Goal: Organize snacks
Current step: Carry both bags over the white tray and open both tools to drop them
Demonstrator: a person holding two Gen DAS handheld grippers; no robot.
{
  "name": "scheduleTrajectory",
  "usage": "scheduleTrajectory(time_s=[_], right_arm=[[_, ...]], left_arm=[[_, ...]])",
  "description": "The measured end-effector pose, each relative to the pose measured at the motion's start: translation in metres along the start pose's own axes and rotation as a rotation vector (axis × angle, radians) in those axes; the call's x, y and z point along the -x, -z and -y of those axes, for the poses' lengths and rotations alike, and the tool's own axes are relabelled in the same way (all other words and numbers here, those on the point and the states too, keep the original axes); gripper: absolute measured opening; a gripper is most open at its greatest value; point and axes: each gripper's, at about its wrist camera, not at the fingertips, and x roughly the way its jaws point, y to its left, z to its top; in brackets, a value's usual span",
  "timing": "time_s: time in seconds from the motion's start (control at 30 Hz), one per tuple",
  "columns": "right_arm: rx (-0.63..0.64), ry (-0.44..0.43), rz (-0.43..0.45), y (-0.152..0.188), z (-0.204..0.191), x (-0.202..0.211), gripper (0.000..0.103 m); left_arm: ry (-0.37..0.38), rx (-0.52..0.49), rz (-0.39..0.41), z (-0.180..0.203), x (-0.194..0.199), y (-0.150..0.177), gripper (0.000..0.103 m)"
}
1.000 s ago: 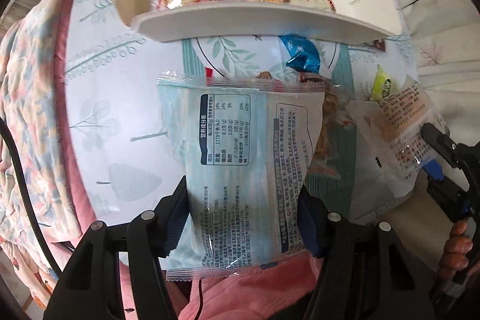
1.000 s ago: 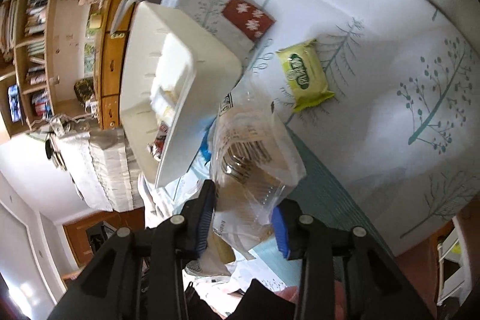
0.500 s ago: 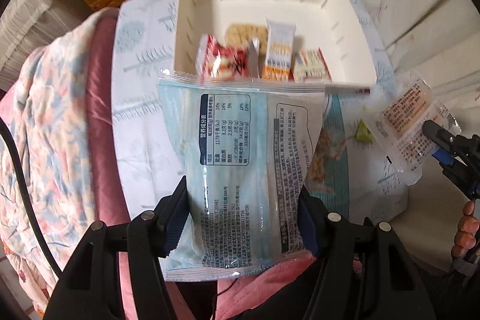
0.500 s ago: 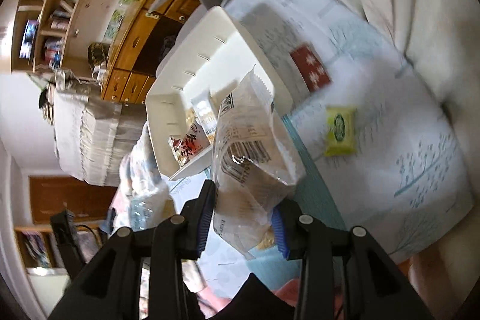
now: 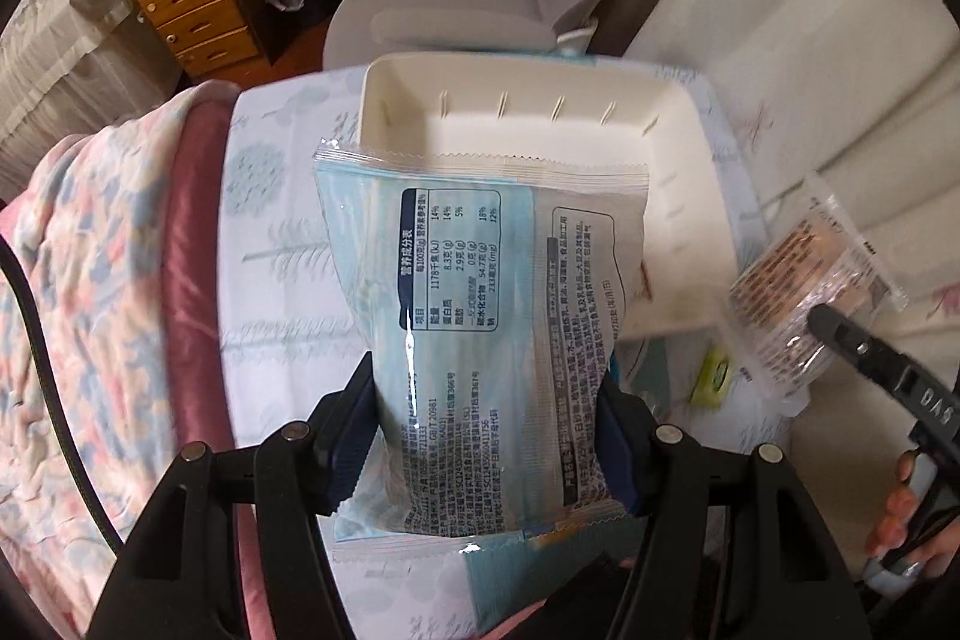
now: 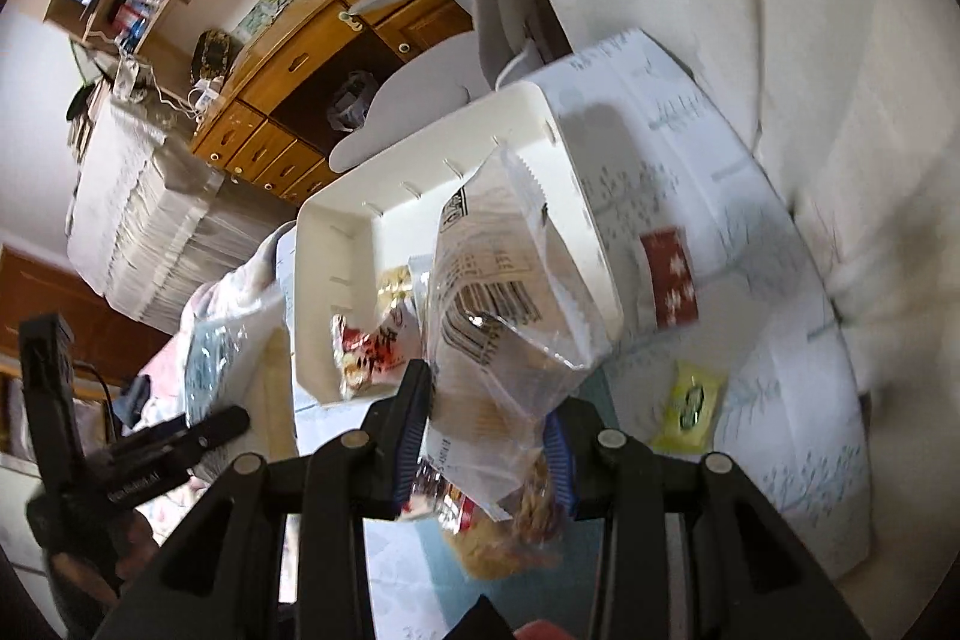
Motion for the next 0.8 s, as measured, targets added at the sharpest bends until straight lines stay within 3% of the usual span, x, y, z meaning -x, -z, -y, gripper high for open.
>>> scheduleTrajectory(time_s=[0.4,0.47,0.53,0.57,0.63,0.8], right_arm=[[0.002,0.019,0.027,-0.019,-0.005,-0.034,0.038],[-0.027,0.028,0.029,-0.021,-0.001,-0.038,0.039],[-0.047,0.021,0.035,-0.022,0.002,-0.038,0.042],[-0.054,0.017,0.043,-0.022,0.003,-0.037,0.045],[-0.056,0.020,0.058,-0.022,0.004,-0.033,0.059],[-0.077,0.016,0.076,-0.015,0.008,-0.022,0.060]], left_arm=[[0.094,0.017,0.138,-0.008,-0.037,-0.029,0.064],[0.117,0.030,0.153,-0.012,-0.042,-0.032,0.066],[0.101,0.041,0.175,-0.013,-0.043,-0.033,0.083],[0.092,0.042,0.187,-0.014,-0.041,-0.032,0.086],[0.095,0.041,0.210,-0.015,-0.037,-0.032,0.087],[0.087,0.057,0.223,-0.020,-0.026,-0.025,0.087]])
